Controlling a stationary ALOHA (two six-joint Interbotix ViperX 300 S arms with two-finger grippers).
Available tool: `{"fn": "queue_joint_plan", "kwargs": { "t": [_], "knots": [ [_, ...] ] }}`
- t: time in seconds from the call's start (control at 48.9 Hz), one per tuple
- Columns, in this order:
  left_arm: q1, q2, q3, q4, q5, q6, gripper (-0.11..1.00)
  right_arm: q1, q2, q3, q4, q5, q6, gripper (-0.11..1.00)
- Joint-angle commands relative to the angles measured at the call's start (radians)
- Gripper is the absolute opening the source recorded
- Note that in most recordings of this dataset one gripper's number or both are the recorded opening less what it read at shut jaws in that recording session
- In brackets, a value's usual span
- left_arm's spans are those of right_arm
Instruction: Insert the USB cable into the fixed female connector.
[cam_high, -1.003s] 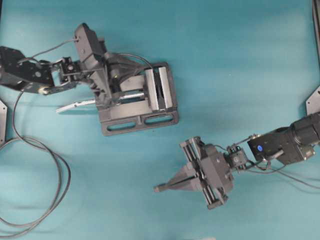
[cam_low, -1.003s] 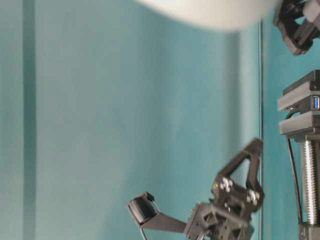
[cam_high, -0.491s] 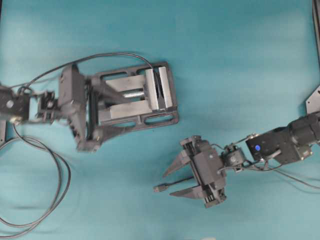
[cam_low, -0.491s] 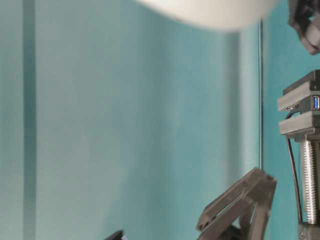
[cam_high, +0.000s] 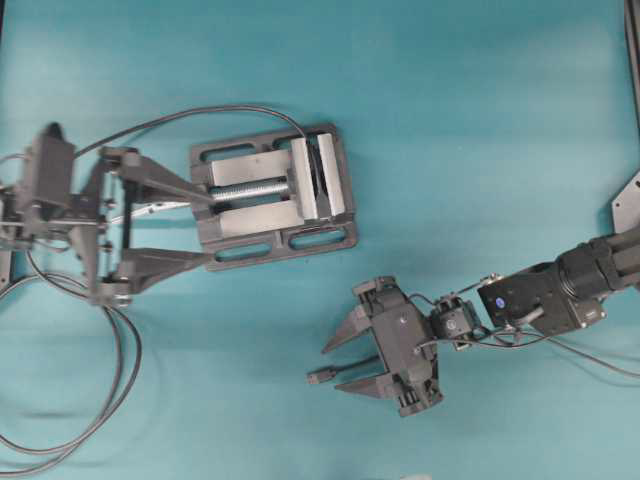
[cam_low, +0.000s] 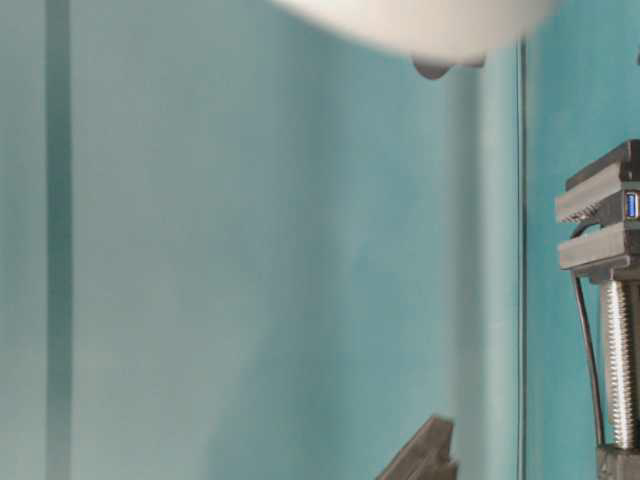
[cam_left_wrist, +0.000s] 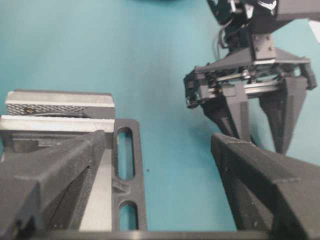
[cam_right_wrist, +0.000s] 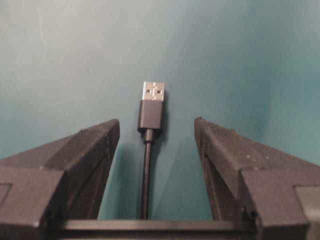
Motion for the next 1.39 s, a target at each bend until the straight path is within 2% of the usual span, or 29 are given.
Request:
{"fn": "queue_joint_plan", "kwargs": {
  "t": [0.0,0.164,0.246,0.43,0.757,1.003,1.167,1.269,1.372],
  "knots": [
    [-0.006,-0.052,0.021,-0.005,-0.011,-0.012,1.00,0.003,-0.014,-0.017,0.011,-0.002,0.003,0.64],
    [-0.006,-0.118,0.080,-0.005,0.011,-0.015,1.00,0.008,-0.006,-0.018,0.028,0.011,0.003,0.64],
    [-0.006,-0.150,0.110,-0.012,0.026,-0.023,1.00,0.014,-0.002,-0.018,0.052,0.015,0.003,0.64],
    [-0.006,-0.238,0.170,-0.009,0.069,-0.089,1.00,0.037,0.009,-0.025,0.078,0.015,0.003,0.63],
    [-0.006,-0.436,0.222,-0.009,0.239,-0.092,1.00,0.060,0.034,-0.052,0.080,0.038,0.003,0.47],
    [-0.006,-0.592,0.268,-0.009,0.333,-0.094,1.00,0.074,0.032,-0.044,0.083,0.049,0.008,0.46],
    [-0.006,-0.641,0.290,-0.009,0.396,-0.095,1.00,0.084,0.034,-0.023,0.083,0.046,0.041,0.45],
    [-0.006,-0.652,0.302,-0.009,0.426,-0.095,1.00,0.094,0.034,-0.008,0.083,0.043,0.043,0.39],
    [-0.006,-0.653,0.308,-0.009,0.437,-0.095,1.00,0.104,0.034,-0.005,0.083,0.032,0.041,0.28]
  ]
}}
